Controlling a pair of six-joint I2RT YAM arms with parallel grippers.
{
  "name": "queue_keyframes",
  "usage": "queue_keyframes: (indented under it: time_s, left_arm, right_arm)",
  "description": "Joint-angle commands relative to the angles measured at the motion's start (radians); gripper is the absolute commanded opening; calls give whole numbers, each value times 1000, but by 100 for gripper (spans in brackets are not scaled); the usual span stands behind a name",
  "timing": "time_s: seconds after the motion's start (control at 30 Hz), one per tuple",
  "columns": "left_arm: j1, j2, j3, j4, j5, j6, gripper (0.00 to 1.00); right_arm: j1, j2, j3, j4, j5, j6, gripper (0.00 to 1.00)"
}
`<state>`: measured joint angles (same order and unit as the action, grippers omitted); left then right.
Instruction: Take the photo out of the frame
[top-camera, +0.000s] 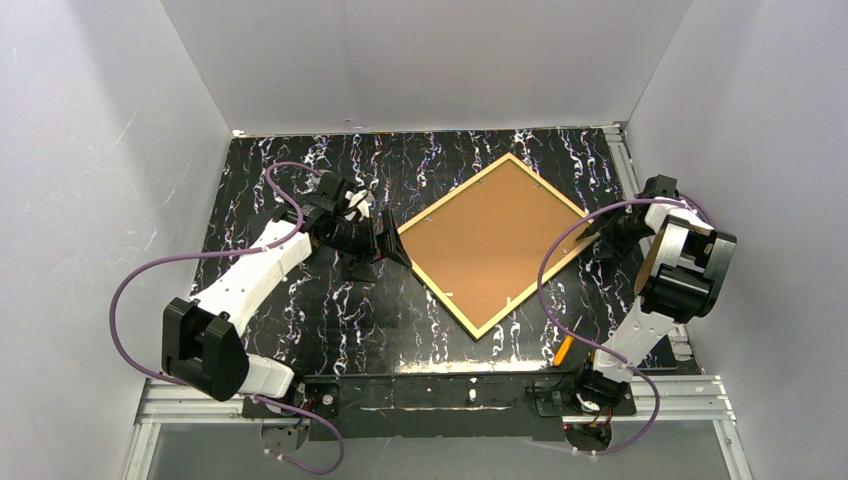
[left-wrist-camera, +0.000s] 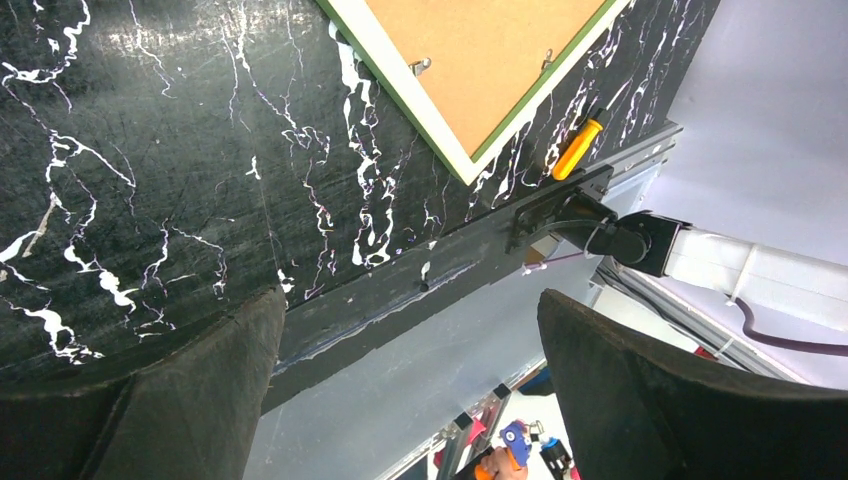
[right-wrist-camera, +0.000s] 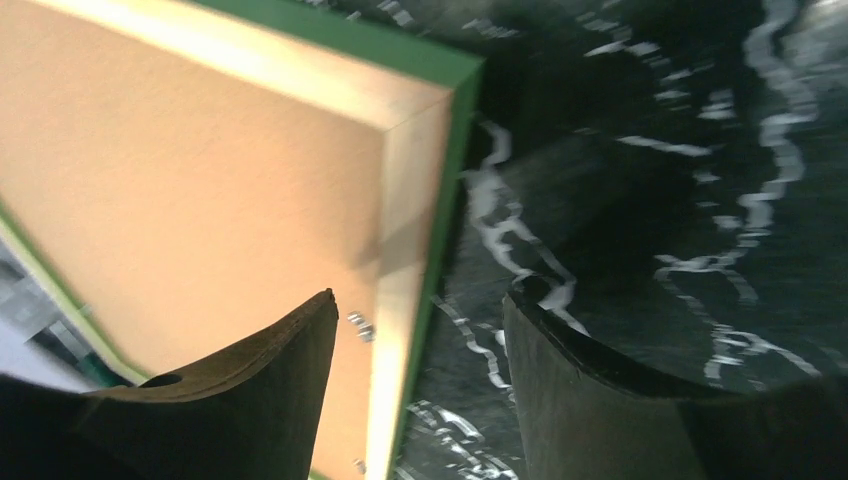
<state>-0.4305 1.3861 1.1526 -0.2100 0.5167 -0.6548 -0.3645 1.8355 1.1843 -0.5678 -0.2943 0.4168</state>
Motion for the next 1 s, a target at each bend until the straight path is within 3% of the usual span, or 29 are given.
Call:
queue_keyframes:
  time_s: [0.0, 0.23, 0.5, 0.63, 0.97]
  left_arm:
    - [-4, -6, -16, -56, 50, -1, 98]
    - [-4, -2, -17, -49, 73, -8, 98]
    - [-4, -4, -23, -32, 97, -20, 98]
    - [-4, 3, -25, -24, 107, -26, 98]
    - [-4, -8, -27, -22, 105, -21, 98]
  right_arm:
    - [9, -84, -4, -61, 239, -39, 72]
    - [134, -317, -139, -211, 443, 150, 72]
    - [355, -676, -385, -324, 446, 296, 72]
    - [377, -835, -460, -393, 465, 367, 72]
    - [391, -871, -548, -414, 355, 466, 70]
